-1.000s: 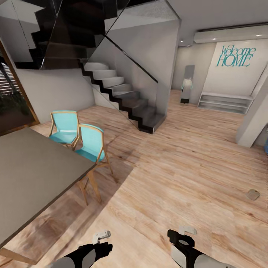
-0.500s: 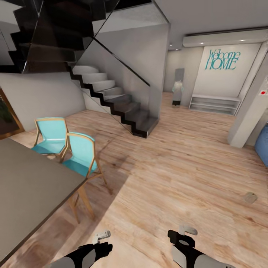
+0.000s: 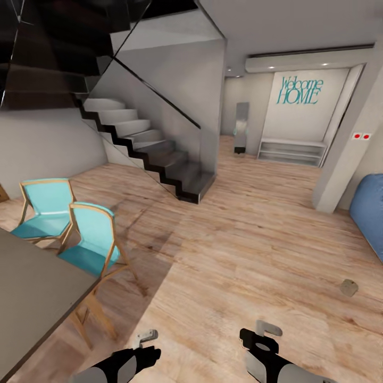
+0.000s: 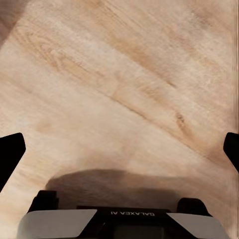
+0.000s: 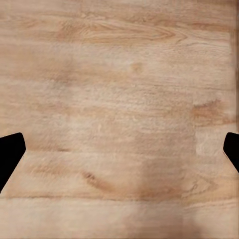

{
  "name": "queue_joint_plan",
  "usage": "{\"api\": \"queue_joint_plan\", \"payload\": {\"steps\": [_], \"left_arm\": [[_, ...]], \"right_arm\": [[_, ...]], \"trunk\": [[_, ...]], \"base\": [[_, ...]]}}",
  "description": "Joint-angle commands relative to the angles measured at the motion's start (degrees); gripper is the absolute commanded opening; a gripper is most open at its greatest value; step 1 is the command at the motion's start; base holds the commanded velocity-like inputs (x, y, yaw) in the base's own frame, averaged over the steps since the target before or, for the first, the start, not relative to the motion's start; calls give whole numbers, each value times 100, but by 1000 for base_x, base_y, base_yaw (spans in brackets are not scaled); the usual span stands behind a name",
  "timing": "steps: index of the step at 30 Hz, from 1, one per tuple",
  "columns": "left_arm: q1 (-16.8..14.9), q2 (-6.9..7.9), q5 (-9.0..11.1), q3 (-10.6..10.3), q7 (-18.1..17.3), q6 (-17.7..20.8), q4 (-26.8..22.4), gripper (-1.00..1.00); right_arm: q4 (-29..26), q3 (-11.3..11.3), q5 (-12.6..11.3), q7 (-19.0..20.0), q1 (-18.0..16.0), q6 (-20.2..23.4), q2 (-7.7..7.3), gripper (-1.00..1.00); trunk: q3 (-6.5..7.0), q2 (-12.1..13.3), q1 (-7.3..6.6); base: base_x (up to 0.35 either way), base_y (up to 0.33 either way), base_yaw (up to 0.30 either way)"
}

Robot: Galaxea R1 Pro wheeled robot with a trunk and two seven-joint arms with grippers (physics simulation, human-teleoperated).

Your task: Place each of the two pumpkins and all three candles from the living room inside a cabinet in the living room (use any cabinet), then make sure every cabinet is closed, and position the cauldron so it is next to a table in the living room.

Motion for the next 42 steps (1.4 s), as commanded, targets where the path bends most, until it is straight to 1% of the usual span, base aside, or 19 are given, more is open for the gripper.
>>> {"api": "queue_joint_plan", "payload": {"steps": [1, 13, 27, 35, 42], "left_arm": [[-2, -1, -61, 49, -10, 34, -12, 100], [-2, -1, -59, 49, -11, 34, -12, 100], [-2, -1, -61, 49, -11, 35, -12, 100], [-2, -1, -61, 49, -11, 35, -12, 100], [-2, -1, -60, 49, -11, 35, -12, 100]], "right_arm": [[-5, 47, -61, -19, -3, -21, 0, 100], [-5, 47, -61, -19, -3, -19, 0, 100], [-5, 46, -61, -19, -4, -21, 0, 100], [-5, 46, -61, -19, -3, -23, 0, 100], [-9, 47, -61, -19, -4, -23, 7, 100]], "trunk": [[-1, -7, 5], [95, -7, 5], [185, -7, 5], [218, -7, 5], [232, -7, 5]], "base": [[269, -231, -100], [264, -236, -74], [264, -187, -70], [268, -136, -71], [307, -33, -26]]}}
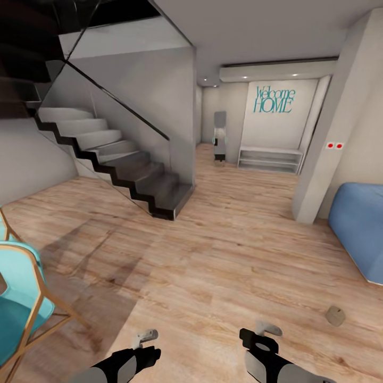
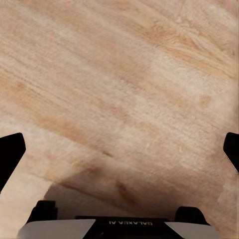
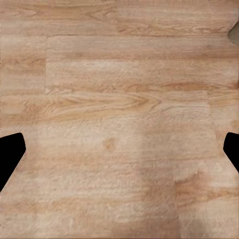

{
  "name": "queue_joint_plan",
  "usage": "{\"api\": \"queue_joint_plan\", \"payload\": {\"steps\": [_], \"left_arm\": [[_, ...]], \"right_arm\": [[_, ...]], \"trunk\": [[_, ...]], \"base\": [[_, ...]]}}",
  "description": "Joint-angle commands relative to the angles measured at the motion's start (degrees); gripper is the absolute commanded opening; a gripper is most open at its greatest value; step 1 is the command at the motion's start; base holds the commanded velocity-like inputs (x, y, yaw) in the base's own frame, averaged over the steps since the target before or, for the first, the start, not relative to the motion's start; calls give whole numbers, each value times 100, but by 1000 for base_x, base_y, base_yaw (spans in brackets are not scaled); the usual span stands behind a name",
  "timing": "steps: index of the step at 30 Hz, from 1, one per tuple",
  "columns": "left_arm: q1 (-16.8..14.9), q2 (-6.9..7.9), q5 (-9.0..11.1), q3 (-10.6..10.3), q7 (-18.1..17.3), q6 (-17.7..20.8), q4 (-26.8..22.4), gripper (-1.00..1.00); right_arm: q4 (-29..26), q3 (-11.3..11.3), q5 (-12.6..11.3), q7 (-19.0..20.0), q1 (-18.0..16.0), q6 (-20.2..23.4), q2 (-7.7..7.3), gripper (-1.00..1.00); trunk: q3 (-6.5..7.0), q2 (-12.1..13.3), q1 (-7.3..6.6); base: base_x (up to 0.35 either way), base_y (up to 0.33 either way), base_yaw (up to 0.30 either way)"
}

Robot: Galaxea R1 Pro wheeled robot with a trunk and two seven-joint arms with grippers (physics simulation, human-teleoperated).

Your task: Place each of the two pumpkins and all three candles from the living room inside a cabinet in the living room (use any cabinet), then make sure every cabinet is closed, and position the cauldron so it is next to a table in the living room.

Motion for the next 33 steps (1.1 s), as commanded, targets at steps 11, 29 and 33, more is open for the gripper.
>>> {"api": "queue_joint_plan", "payload": {"steps": [11, 29, 33], "left_arm": [[-2, -1, -60, 49, -9, 33, -12, 100], [-2, -1, -60, 49, -9, 33, -12, 100], [-2, -1, -59, 49, -9, 33, -12, 100]], "right_arm": [[-1, 48, -61, -20, -2, -22, 2, 100], [-1, 48, -61, -20, -3, -22, 2, 100], [-1, 48, -61, -20, -3, -22, 2, 100]], "trunk": [[1, -8, 5], [110, -8, 5], [136, -8, 5]], "base": [[328, -2, -20], [330, 0, -166], [330, 0, -178]]}}
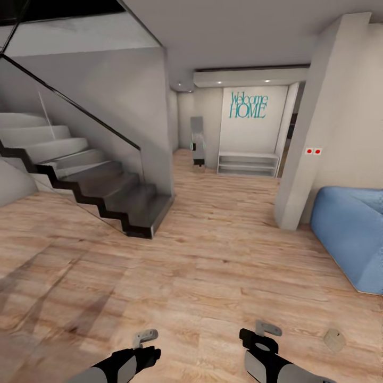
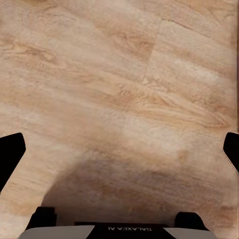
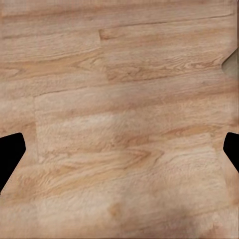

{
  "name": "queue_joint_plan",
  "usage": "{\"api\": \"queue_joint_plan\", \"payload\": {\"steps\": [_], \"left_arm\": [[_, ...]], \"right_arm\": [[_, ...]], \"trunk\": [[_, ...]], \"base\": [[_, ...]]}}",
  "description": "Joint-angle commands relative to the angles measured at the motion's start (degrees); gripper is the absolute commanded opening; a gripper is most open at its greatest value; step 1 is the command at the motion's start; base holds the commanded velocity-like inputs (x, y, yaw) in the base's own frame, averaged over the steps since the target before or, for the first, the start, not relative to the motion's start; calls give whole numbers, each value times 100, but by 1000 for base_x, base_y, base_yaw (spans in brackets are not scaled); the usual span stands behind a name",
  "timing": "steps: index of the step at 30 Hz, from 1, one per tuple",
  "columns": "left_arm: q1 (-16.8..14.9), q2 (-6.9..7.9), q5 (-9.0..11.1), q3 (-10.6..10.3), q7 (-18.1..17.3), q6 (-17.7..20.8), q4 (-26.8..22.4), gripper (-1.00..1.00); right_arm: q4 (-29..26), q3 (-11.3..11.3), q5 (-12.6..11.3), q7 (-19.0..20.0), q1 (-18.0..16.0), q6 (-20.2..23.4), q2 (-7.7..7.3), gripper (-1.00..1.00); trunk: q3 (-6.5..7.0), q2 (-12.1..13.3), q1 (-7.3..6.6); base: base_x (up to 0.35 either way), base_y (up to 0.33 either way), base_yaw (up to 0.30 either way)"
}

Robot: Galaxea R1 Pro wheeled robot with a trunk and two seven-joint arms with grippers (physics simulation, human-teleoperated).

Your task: Place each of the two pumpkins and all three candles from the living room inside a cabinet in the living room (use any cabinet), then make sure every cabinet is closed, and position the cauldron so it is next to a table in the living room.

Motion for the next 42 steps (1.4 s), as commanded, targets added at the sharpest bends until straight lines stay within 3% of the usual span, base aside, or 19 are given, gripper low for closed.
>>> {"api": "queue_joint_plan", "payload": {"steps": [1, 42], "left_arm": [[-1, -1, -60, 49, -9, 32, -12, 100], [-1, -1, -59, 49, -9, 32, -12, 100]], "right_arm": [[-3, 48, -61, -19, -6, -21, 1, 100], [-3, 48, -61, -19, -4, -20, 1, 100]], "trunk": [[-3, -7, 5], [263, -7, 5]], "base": [[330, 0, -178], [330, 0, -181]]}}
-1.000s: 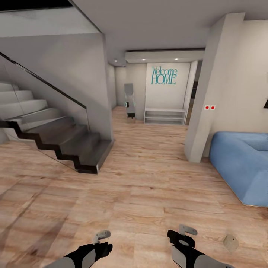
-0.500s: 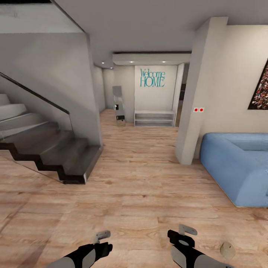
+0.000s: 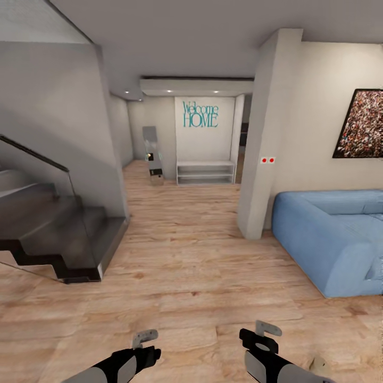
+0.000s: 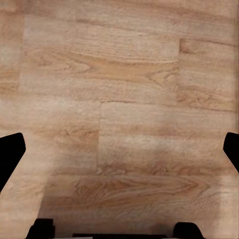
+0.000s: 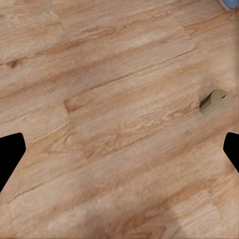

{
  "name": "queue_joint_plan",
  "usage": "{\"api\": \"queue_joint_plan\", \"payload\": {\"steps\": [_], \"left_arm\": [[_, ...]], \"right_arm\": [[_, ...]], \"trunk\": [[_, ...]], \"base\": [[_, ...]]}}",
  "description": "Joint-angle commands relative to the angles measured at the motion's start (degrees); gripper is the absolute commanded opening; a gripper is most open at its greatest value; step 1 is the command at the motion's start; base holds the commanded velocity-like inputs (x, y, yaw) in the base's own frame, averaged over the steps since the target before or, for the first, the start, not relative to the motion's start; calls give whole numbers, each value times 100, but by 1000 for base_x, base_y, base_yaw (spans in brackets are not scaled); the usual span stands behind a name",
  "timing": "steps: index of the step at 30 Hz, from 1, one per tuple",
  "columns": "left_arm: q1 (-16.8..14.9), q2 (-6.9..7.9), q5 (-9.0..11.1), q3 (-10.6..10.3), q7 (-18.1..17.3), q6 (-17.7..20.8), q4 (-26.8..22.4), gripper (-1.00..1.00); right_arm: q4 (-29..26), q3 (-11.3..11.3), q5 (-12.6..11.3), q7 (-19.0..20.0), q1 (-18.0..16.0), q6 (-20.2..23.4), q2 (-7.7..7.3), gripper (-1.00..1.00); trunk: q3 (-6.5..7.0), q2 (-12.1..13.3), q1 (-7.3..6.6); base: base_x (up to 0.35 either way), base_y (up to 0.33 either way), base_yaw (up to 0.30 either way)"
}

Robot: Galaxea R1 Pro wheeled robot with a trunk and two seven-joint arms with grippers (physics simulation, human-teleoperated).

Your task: Place each of the two pumpkins and all three candles from the living room inside a cabinet in the living room (use any cabinet), then make sure every cabinet is closed, and position the cauldron so it is next to a table in the living room.

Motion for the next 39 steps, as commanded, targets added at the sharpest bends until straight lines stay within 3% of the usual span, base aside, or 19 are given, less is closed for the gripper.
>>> {"api": "queue_joint_plan", "payload": {"steps": [1, 39], "left_arm": [[-2, -1, -60, 49, -9, 32, -12, 100], [-2, -1, -60, 49, -13, 32, -12, 100]], "right_arm": [[-3, 48, -61, -19, -5, -22, 1, 100], [-3, 48, -61, -19, -4, -23, 1, 100]], "trunk": [[-4, -8, 5], [166, -8, 5]], "base": [[330, 0, -202], [330, 0, -223]]}}
